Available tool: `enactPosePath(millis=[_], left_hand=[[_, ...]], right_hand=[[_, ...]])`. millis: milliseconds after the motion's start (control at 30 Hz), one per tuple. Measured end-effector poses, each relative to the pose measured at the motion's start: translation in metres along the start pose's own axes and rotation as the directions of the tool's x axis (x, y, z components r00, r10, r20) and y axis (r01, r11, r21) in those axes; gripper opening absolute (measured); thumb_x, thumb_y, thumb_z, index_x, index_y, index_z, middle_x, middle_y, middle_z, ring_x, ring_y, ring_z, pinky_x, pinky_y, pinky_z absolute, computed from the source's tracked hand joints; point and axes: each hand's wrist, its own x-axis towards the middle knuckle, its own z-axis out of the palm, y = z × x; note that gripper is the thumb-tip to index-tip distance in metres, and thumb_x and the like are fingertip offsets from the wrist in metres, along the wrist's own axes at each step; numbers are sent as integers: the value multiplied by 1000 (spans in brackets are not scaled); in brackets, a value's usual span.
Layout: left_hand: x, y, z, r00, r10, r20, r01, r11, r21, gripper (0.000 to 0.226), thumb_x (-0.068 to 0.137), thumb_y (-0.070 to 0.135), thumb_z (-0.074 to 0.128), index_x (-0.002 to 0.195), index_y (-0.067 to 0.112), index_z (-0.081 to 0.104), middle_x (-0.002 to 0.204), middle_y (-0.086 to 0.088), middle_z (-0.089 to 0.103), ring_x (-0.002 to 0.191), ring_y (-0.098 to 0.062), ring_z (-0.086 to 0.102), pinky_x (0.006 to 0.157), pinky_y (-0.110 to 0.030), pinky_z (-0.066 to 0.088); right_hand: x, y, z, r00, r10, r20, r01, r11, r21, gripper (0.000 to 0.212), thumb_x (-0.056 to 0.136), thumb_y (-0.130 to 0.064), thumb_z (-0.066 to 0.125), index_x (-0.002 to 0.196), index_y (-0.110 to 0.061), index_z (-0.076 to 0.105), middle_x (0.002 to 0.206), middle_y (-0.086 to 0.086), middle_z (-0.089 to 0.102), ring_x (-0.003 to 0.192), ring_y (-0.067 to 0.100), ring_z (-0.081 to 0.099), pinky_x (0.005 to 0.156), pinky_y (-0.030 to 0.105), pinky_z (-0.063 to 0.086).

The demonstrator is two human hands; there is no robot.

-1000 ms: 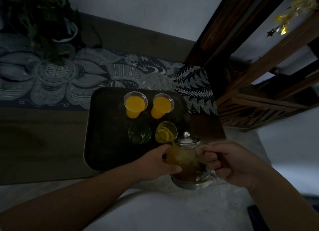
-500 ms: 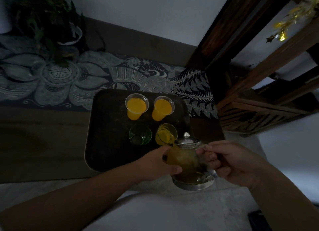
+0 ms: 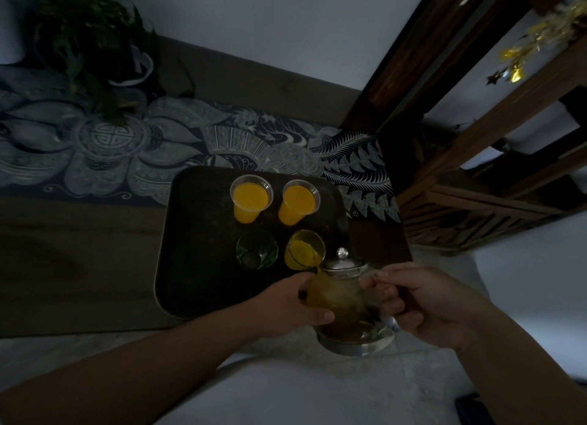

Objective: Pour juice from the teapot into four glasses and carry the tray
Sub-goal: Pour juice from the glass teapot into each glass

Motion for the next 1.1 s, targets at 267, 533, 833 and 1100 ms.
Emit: enactPosePath(millis=[267,533,833,1100], left_hand=[[2,-2,-2,1000,-7,-6,7,1000,21,61,84,16,78,138,22,50,126,4,64,106,-9,68,78,-20,57],[3,-1,-2,1000,-6,-3,6,1000,29,53,85,15,78,131,26,52,115,12,63,93,0,68,69,-13,55],[3,-6,-3,1000,-13,-7,14,999,39,56,83,17,80,132,25,53,123,7,65,105,-8,68,81,-21,57],[1,-6,-2,1000,-21,-7,21,999,46,58,84,16,79,135,22,52,125,6,65,106,-8,67,81,-20,57]], right_hand=[[1,-1,-1,1000,0,-4,0,1000,-9,22,92,-11,49,102,4,62,59,1,47,44,7,42,29,15,27],[2,-1,0,1000,-9,-12,8,999,-36,23,94,-11,47,101,4,62,58,1,47,43,7,43,29,15,27],[4,4,2,999,-19,-27,18,999,-28,23,95,-10,46,98,5,63,57,0,47,43,7,41,28,14,24],[5,7,1,999,-25,-26,25,999,-28,23,94,-11,48,101,5,63,59,1,48,44,7,42,29,15,25]])
